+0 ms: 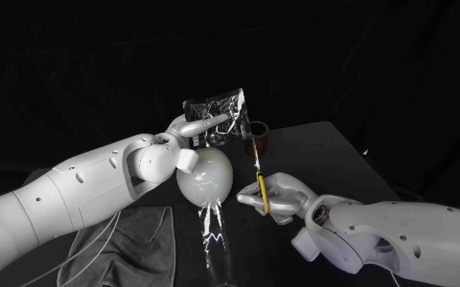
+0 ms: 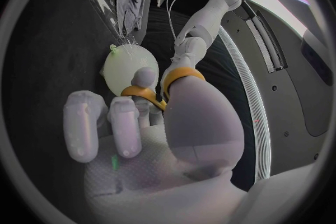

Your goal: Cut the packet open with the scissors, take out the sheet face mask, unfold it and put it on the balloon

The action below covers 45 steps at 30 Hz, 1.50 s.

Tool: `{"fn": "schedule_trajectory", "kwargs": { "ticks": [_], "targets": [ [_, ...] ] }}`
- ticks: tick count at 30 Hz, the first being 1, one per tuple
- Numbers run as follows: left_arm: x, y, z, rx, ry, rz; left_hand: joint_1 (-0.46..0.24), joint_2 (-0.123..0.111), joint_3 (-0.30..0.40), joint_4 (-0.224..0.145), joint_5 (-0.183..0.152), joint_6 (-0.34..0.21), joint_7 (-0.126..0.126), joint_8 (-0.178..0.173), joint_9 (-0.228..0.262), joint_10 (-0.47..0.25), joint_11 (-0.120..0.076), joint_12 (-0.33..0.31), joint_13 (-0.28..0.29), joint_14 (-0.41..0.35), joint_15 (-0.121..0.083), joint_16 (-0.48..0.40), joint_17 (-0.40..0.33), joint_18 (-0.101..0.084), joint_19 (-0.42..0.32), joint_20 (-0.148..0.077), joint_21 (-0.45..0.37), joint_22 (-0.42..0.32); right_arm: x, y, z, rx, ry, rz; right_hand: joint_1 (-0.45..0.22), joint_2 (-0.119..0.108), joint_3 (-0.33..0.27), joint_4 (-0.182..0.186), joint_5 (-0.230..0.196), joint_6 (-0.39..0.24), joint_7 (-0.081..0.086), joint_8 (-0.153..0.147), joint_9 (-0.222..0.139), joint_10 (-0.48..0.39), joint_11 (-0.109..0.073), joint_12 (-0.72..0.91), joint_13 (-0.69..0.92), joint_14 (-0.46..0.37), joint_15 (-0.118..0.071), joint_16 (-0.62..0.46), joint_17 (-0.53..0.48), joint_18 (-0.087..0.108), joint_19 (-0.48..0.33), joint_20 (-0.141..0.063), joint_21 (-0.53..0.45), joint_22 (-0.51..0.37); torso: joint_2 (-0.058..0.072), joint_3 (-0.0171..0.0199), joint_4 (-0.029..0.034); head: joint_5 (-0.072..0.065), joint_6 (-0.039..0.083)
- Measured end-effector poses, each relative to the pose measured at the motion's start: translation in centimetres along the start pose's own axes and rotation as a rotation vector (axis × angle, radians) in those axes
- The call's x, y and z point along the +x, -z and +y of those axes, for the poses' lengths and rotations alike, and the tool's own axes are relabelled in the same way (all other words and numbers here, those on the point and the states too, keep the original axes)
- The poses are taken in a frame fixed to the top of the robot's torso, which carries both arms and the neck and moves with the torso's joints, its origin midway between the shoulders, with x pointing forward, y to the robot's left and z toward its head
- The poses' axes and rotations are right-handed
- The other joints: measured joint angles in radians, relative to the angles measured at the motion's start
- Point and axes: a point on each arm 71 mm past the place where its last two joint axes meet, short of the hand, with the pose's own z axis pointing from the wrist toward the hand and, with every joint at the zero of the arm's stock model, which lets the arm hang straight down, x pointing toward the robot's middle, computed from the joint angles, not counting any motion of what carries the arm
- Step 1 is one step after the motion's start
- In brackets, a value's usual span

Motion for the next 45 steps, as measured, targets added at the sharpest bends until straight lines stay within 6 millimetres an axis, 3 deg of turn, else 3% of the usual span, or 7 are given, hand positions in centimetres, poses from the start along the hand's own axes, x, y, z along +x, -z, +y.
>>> {"fn": "schedule_trajectory", "kwargs": {
  "ticks": [5,9,17,19,24,28,45],
  "targets": [
    [0.1,-0.02,-0.59,0.015,-0.003,0.004,0.0,0.0,0.0,0.0,0.0,0.0,0.0,0.0,0.0,0.0,0.0,0.0,0.0,0.0,0.0,0.0,0.0,0.0,0.0,0.0,0.0,0.0,-0.01,-0.07,-0.19,0.004,-0.003,0.01,-0.128,-0.016,-0.004,-0.001,0.0,0.0,0.0,0.0,-0.019,0.0,0.0,0.0,0.0,0.0,0.0,0.003,0.0,0.0,-0.017,0.001,-0.052,0.0,0.0,0.0001,-0.0002,0.002,-0.002],
    [0.2,-0.02,-0.71,0.017,-0.004,0.007,-0.002,0.001,0.002,-0.002,0.0,0.001,0.001,0.0,0.0,0.0,0.0,0.0,0.0,0.0,0.0,0.0,0.0,-0.001,0.0,0.0,0.0,0.0,0.04,-0.15,-0.26,0.006,-0.005,0.016,-0.149,-0.034,-0.013,0.001,0.0,0.0,0.0,0.0,-0.039,0.0,0.0,0.001,0.0,-0.006,-0.006,0.0,0.001,0.016,-0.048,-0.01,-0.1,0.0,-0.001,0.0005,-0.0002,0.003,-0.003],
    [0.46,0.03,-0.78,0.017,-0.003,0.015,-0.005,0.003,0.003,-0.003,0.0,0.002,0.002,-0.001,0.0,0.0,0.0,0.0,0.0,0.0,0.0,0.0,0.0,-0.001,0.0,0.0,0.0,0.0,-0.07,-0.26,-0.47,0.014,-0.009,0.019,-0.167,-0.086,-0.077,0.003,0.012,-0.001,0.0,-0.008,-0.072,0.0,0.0,0.001,-0.051,-0.006,-0.006,-0.021,0.001,0.016,-0.072,-0.011,-0.141,0.0,0.0,0.0001,-0.0002,0.004,-0.004],
    [0.48,0.04,-0.79,0.017,-0.003,0.016,-0.005,0.003,0.003,-0.003,0.0,0.002,0.002,-0.001,0.0,0.001,-0.001,0.0,0.0,0.001,0.002,0.0,0.001,-0.001,0.0,0.0,0.0,0.0,-0.06,-0.26,-0.48,0.016,-0.01,0.021,-0.166,-0.087,-0.088,0.004,0.013,0.0,0.0,-0.01,-0.087,0.0,0.0,0.001,-0.052,-0.006,-0.006,-0.029,0.001,0.024,-0.082,-0.013,-0.157,-0.001,0.0,0.0001,-0.0002,0.005,-0.005],
    [0.41,0.06,-0.79,0.016,-0.003,0.015,-0.005,0.003,0.003,-0.003,0.0,0.002,0.002,-0.002,0.0,0.002,-0.002,0.0,0.0,0.002,0.002,0.0,0.001,-0.001,0.0,0.0,0.0,0.0,0.0,-0.23,-0.49,0.019,-0.011,0.026,-0.165,-0.089,-0.1,0.004,0.022,0.0,0.0,-0.023,-0.193,0.0,0.0,0.001,-0.053,-0.004,-0.015,-0.04,0.001,0.032,-0.097,-0.019,-0.184,-0.001,0.0,0.0,-0.0002,0.006,-0.007],
    [0.39,0.06,-0.79,0.015,-0.003,0.014,-0.006,0.002,0.003,-0.003,0.0,0.002,0.002,-0.002,0.0,0.006,0.001,0.0,0.0,0.002,0.002,0.0,0.001,-0.002,0.0,0.0,0.0,0.0,0.02,-0.21,-0.5,0.022,-0.009,0.028,-0.165,-0.089,-0.104,0.003,0.022,0.0,0.0,-0.023,-0.226,0.0,0.0,0.001,-0.053,-0.004,-0.022,-0.046,0.0,0.032,-0.1,-0.022,-0.195,0.0,0.0,-0.0003,-0.0002,0.005,-0.007],
    [0.94,0.03,-0.66,0.003,-0.001,0.034,-0.011,-0.003,0.003,-0.003,-0.003,0.002,0.002,0.002,0.0,0.005,0.002,0.0,0.0,0.002,0.002,0.0,0.001,0.003,0.0,0.0,0.0,0.0,-0.03,-0.32,-0.63,0.031,-0.002,0.033,-0.165,-0.089,-0.104,0.003,0.025,0.0,0.0,-0.023,-0.232,0.0,0.0,0.001,-0.053,-0.004,-0.022,-0.048,0.0,0.031,-0.102,-0.024,-0.197,0.0,0.0,-0.0002,0.0001,0.006,-0.006]
  ]
}}
